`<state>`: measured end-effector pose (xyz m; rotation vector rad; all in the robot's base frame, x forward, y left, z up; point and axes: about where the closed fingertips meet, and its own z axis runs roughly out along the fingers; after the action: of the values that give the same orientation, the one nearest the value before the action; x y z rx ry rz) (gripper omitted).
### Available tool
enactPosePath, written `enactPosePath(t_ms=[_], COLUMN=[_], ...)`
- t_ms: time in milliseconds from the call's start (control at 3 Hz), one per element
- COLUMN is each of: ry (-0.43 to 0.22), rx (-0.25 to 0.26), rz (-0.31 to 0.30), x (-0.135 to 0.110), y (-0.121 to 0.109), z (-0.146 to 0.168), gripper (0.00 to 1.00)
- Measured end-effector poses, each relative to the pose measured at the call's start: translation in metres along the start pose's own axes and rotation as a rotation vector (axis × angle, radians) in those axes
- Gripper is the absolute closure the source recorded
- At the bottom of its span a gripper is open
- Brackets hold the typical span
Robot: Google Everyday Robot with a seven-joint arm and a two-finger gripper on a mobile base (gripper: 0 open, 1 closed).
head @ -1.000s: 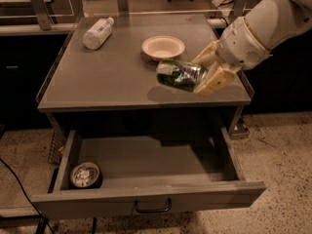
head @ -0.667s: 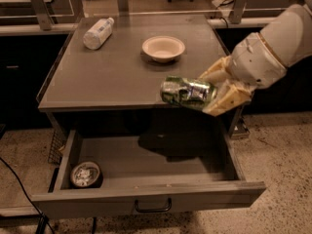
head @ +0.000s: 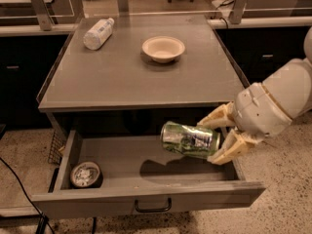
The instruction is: Place green can into top drawer
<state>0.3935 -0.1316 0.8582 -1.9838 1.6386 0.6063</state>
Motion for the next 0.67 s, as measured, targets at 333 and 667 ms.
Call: enactPosePath(t_ms=[333, 667], ry=[0.000, 0.000], rx=[0.023, 0.051], rz=[-0.044, -0.070], x=[0.026, 0.039], y=[-0.016, -0.036], z=[0.050, 0.078], gripper=[1.00, 1.00])
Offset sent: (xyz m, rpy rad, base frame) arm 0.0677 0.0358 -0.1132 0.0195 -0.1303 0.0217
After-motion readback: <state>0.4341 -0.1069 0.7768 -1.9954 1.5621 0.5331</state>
